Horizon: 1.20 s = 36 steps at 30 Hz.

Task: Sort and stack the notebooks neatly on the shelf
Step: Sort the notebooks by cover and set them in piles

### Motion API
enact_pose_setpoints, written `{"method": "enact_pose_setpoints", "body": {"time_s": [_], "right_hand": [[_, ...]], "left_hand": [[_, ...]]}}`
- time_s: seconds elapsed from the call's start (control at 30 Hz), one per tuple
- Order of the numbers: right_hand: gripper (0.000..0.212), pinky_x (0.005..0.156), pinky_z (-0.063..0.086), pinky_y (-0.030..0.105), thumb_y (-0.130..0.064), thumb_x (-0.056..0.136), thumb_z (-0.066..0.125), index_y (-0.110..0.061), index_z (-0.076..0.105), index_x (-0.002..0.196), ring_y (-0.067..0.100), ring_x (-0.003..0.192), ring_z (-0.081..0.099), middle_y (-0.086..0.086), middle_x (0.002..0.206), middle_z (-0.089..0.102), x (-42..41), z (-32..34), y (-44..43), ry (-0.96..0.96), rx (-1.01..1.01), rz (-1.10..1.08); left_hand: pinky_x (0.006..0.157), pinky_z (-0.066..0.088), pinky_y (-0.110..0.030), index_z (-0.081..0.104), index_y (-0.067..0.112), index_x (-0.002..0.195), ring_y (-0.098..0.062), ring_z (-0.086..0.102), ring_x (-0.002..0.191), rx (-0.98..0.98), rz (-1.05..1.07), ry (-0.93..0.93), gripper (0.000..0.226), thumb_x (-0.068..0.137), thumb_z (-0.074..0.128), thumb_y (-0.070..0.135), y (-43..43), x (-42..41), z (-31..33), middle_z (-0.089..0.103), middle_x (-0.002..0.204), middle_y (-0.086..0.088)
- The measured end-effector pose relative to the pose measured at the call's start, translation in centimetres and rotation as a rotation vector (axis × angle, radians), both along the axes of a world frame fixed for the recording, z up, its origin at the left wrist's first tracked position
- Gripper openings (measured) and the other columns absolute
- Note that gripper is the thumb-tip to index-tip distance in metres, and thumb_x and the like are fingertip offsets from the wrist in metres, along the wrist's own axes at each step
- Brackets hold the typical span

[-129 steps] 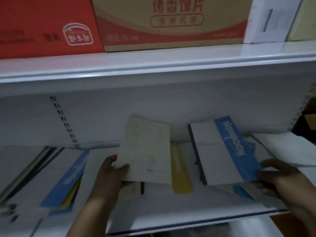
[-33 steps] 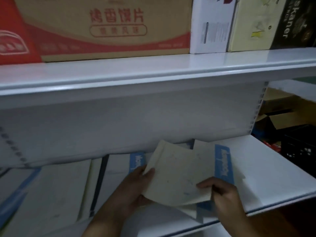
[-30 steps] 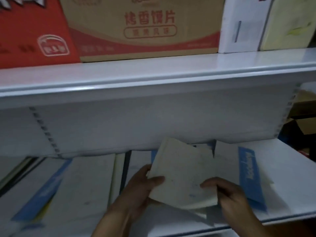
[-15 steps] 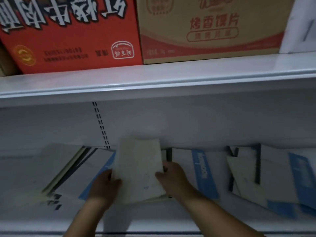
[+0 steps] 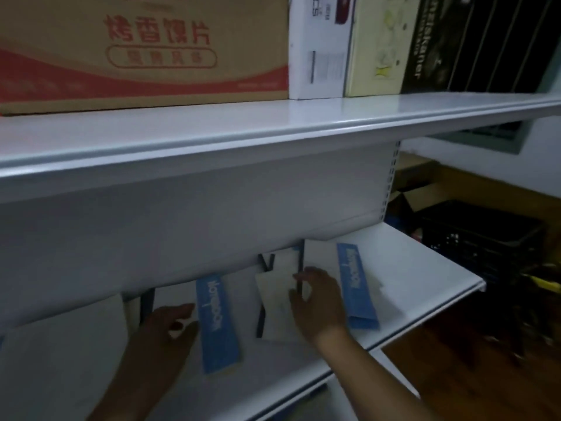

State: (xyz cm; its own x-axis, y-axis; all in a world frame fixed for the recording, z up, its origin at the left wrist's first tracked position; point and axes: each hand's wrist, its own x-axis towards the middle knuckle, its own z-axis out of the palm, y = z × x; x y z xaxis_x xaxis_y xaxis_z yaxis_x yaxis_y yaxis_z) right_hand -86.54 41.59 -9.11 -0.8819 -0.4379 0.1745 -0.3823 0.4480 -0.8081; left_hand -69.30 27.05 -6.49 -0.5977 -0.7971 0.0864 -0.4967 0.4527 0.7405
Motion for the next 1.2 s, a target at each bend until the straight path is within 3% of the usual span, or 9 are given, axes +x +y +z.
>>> {"method": "enact_pose_setpoints", "body": {"time_s": [0.1,0.2,0.37,0.47,0.63,0.83,0.97,1.1,1.2], "right_hand": [[0.063,0.113,0.03,0.038,-0.048,0.086,0.052,-0.021,0.036,0.14,0.022,0.137,0.028,0.004,0.151,0.029,-5.1,-0.5,4.0,0.008,0.339,-0.194],[0.086,0.103,0.041,0.041,-0.062,0.073,0.058,-0.017,0.028,0.14,0.026,0.128,0.039,0.008,0.14,0.041,-7.6,-1.2,6.0,-0.12,0.575,-0.176],[0.044,0.055,0.044,0.021,-0.039,0.072,0.072,-0.015,0.048,0.1,0.018,0.087,0.055,0.009,0.116,0.06,-10.0,-0.8,9.3,-0.226,0.446,-0.084],[0.023,0.049,0.041,0.02,-0.026,0.077,0.069,-0.016,0.052,0.088,0.018,0.075,0.056,0.013,0.107,0.067,-11.0,0.0,10.9,-0.159,0.345,-0.07],[0.019,0.036,0.039,0.006,-0.009,0.08,0.069,-0.013,0.055,0.092,0.008,0.064,0.056,0.004,0.078,0.064,-8.0,2.8,7.6,-0.282,-0.066,0.087],[0.033,0.057,0.051,0.023,-0.024,0.07,0.075,-0.004,0.068,0.095,0.018,0.075,0.067,0.016,0.088,0.071,0.4,0.8,-3.6,-0.374,0.034,0.358],[0.029,0.05,0.045,0.022,-0.022,0.076,0.07,-0.006,0.061,0.053,-0.002,0.047,0.055,0.001,0.051,0.065,3.6,0.3,-6.9,-0.148,0.194,0.452],[0.034,0.084,0.046,0.021,-0.028,0.083,0.063,-0.007,0.066,0.109,0.016,0.094,0.064,0.008,0.104,0.069,3.6,0.3,-5.1,-0.063,0.219,0.41],[0.033,0.088,0.043,0.018,-0.029,0.086,0.061,-0.016,0.06,0.116,0.014,0.096,0.058,0.003,0.113,0.062,1.4,-0.1,-2.6,-0.007,0.15,0.306]], "left_hand": [[0.083,0.044,-0.028,0.062,0.022,0.105,-0.019,0.058,0.089,0.074,-0.218,0.019,0.025,0.083,0.064,0.01,2.7,-5.4,-1.2,0.065,0.109,-0.008],[0.094,0.037,-0.018,0.053,0.025,0.125,-0.011,0.053,0.106,0.071,-0.341,-0.066,0.035,0.089,0.056,0.024,5.5,-9.3,-2.2,0.054,0.119,0.005],[0.102,0.02,-0.012,0.04,0.025,0.136,-0.01,0.033,0.133,-0.096,-0.422,-0.172,0.044,0.093,0.047,0.032,8.9,-12.3,-3.1,0.04,0.144,0.007],[0.09,0.014,-0.004,0.041,0.026,0.136,-0.008,0.032,0.133,-0.118,-0.434,-0.13,0.044,0.093,0.047,0.03,8.8,-11.6,-3.2,0.038,0.145,0.008],[0.099,0.022,0.004,0.059,0.026,0.12,0.007,0.039,0.115,-0.32,-0.322,0.19,0.038,0.084,0.052,0.02,6.5,-8.0,-1.7,0.05,0.125,0.009],[0.087,0.026,0.004,0.065,0.027,0.106,0.004,0.048,0.104,-0.458,-0.258,0.167,0.034,0.075,0.055,0.016,3.9,-2.8,-0.1,0.063,0.109,0.005],[0.095,0.035,-0.019,0.059,0.02,0.119,-0.015,0.051,0.117,-0.314,-0.223,-0.233,0.033,0.087,0.051,0.025,1.5,-0.1,-1.8,0.058,0.126,0.0],[0.1,0.038,-0.025,0.052,0.025,0.126,-0.014,0.047,0.121,-0.254,-0.193,-0.39,0.04,0.088,0.048,0.035,0.4,0.1,-3.4,0.053,0.131,0.004],[0.101,0.033,-0.022,0.047,0.027,0.13,-0.013,0.043,0.126,-0.258,-0.198,-0.314,0.047,0.085,0.046,0.041,0.8,-1.8,-2.8,0.049,0.133,0.007]]}}
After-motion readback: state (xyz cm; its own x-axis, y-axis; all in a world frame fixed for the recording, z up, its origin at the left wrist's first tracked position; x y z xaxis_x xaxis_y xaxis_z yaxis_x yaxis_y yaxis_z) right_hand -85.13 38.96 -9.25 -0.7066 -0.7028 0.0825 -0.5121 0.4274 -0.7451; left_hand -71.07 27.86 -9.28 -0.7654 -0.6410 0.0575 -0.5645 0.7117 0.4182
